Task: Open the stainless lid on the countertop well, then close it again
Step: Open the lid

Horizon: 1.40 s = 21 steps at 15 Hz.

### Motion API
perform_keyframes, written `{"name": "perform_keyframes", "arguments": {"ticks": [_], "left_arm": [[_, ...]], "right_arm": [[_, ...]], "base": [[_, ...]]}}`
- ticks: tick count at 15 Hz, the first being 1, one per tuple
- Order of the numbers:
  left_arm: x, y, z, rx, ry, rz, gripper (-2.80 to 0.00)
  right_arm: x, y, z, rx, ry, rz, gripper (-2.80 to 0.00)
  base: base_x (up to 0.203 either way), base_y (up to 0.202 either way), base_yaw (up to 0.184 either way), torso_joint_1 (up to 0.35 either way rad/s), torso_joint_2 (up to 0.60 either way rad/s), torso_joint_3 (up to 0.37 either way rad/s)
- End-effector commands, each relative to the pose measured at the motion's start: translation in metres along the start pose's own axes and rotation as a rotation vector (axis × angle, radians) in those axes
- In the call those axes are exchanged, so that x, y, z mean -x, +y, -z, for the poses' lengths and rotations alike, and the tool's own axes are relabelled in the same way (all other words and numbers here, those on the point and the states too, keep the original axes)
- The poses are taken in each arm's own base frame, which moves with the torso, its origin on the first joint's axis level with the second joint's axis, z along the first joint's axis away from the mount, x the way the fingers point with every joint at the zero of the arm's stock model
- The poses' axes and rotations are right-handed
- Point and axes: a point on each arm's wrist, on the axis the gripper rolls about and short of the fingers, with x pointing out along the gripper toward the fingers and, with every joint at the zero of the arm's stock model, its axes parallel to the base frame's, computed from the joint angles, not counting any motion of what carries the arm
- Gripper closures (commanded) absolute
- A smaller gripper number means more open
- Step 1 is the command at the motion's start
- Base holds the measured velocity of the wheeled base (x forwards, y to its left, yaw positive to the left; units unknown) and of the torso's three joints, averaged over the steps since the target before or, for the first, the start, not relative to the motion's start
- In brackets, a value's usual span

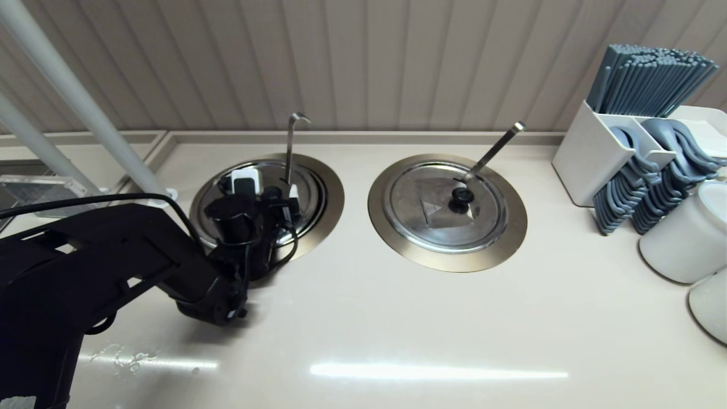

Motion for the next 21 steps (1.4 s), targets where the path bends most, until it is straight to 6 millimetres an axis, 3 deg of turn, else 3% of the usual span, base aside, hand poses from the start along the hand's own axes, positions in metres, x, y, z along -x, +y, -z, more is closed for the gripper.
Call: {"name": "perform_keyframes", "arguments": {"ticks": [1, 14, 17, 21], "left_arm": [[0.001, -0.005, 0.001, 0.004, -0.004, 0.009, -2.8], [0.004, -0.014, 0.004, 0.011, 0.011, 0.023, -2.8], [0.0, -0.006, 0.002, 0.009, 0.003, -0.017, -2.8], [0.0, 0.007, -0.016, 0.022, -0.032, -0.045, -2.8]], "right_arm": [[0.0, 0.0, 0.0, 0.0, 0.001, 0.001, 0.0], [0.0, 0.0, 0.0, -0.002, 0.001, 0.001, 0.0], [0.0, 0.0, 0.0, -0.002, 0.001, 0.001, 0.0], [0.0, 0.0, 0.0, -0.002, 0.001, 0.001, 0.0]], "base": [[0.0, 0.0, 0.0, 0.0, 0.0, 0.0], [0.0, 0.0, 0.0, 0.0, 0.0, 0.0], [0.0, 0.0, 0.0, 0.0, 0.0, 0.0], [0.0, 0.0, 0.0, 0.0, 0.0, 0.0]]}}
